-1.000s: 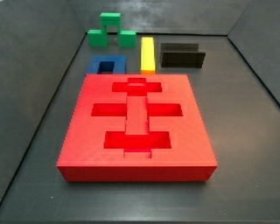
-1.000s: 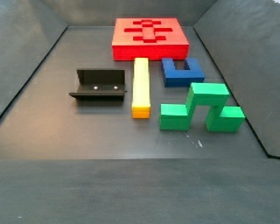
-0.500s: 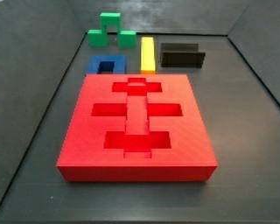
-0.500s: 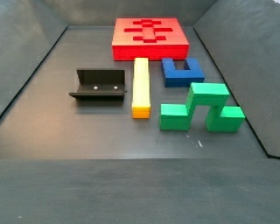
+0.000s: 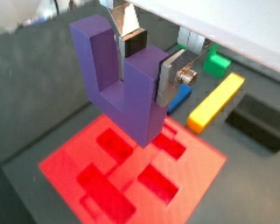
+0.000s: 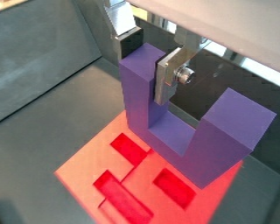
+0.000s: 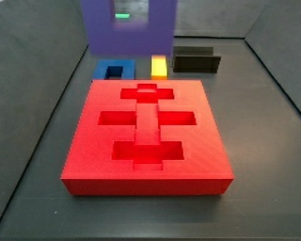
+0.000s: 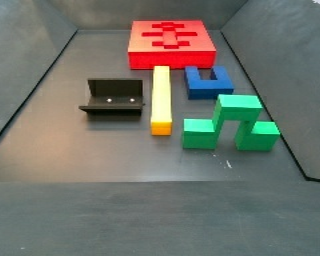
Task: Pick up the purple object. Move up. Move to above the board. Insert the purple object.
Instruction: Insert the purple object.
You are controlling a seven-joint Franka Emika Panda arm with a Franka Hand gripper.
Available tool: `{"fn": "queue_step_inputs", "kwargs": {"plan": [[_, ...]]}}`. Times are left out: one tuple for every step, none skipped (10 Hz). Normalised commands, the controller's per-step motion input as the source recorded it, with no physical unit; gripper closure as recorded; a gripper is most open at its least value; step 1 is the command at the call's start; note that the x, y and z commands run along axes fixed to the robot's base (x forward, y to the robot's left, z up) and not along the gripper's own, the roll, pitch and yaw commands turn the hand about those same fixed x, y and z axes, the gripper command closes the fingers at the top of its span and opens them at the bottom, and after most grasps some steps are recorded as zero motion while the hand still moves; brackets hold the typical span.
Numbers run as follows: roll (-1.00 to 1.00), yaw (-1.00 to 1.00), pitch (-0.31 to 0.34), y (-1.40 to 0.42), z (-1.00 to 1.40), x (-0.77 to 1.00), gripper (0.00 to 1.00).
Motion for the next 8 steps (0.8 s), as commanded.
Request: {"fn": "queue_step_inputs", "kwargs": {"plan": [[0.18,0.12,0.0,-0.68,-0.91,0.33,1.0],[0.2,0.11,0.0,-0.66,-0.87,0.36,1.0],[0.21,0.11,0.0,-0.64,-0.84,0.35,1.0],[0.15,0.09,0.0,-0.6,-0.81,0.33,1.0],[0.0,0.07,-0.007,-0.47,-0.71,0.27,1.0],[0.0,0.04,-0.024,-0.41,-0.53,0.08,1.0],[0.05,0.06,0.0,-0.34,-0.29,0.0,1.0],[0.08,0.01,0.0,-0.2,-0.17,0.0,1.0]]}}
